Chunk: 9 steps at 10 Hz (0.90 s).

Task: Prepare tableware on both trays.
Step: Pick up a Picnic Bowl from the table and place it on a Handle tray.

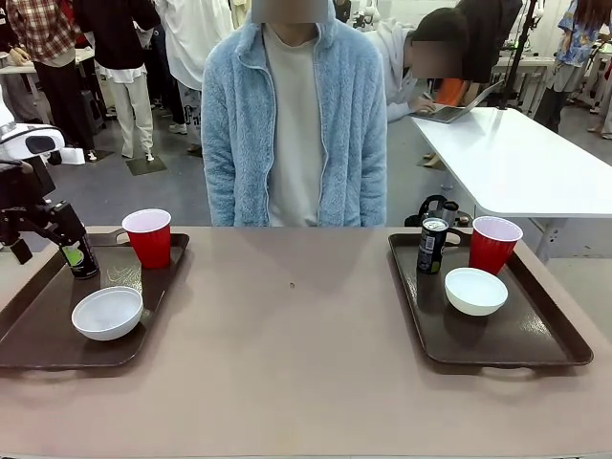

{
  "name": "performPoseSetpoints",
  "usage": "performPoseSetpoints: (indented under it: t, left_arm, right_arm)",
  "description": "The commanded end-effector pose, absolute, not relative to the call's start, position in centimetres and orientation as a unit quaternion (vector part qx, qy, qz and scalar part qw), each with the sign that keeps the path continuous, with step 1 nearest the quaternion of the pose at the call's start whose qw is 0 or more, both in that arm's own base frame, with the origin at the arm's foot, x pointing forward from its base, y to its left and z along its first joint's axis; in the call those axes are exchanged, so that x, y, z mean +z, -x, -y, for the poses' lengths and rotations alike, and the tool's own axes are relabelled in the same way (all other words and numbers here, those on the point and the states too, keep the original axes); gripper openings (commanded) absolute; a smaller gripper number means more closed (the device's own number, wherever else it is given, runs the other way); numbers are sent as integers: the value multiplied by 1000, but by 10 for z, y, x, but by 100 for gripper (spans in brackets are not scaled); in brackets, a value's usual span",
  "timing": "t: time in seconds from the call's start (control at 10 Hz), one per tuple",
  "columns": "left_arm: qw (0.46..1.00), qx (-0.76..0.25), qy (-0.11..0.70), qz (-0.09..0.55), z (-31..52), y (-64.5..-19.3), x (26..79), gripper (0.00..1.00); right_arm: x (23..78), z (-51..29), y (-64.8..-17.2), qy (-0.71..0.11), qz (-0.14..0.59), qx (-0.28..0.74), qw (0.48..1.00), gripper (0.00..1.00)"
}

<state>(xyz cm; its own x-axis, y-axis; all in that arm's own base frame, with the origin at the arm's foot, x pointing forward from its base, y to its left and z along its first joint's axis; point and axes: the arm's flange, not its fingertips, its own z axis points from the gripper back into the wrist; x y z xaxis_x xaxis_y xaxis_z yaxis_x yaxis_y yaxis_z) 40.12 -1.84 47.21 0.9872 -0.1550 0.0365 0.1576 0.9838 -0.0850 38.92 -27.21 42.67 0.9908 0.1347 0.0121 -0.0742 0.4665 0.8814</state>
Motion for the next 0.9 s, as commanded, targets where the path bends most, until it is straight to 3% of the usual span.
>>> performPoseSetpoints:
  t: [0.0,0.1,0.3,0.5,0.8]
  left_arm:
    - [990,-92,106,8,8,-404,477,93]
    - [986,-102,129,-2,6,-401,477,93]
    - [939,-134,317,-2,-34,-399,486,93]
    - [880,-76,468,42,-91,-394,478,93]
    - [831,-7,553,61,-150,-392,459,93]
  right_arm:
    - [427,269,-386,-507,-32,55,860,100]
    - [427,269,-386,-507,-32,55,860,100]
    - [427,269,-386,-507,-32,55,860,100]
    - [427,269,-386,-507,-32,55,860,100]
    - [427,269,-386,-507,-32,55,860,100]
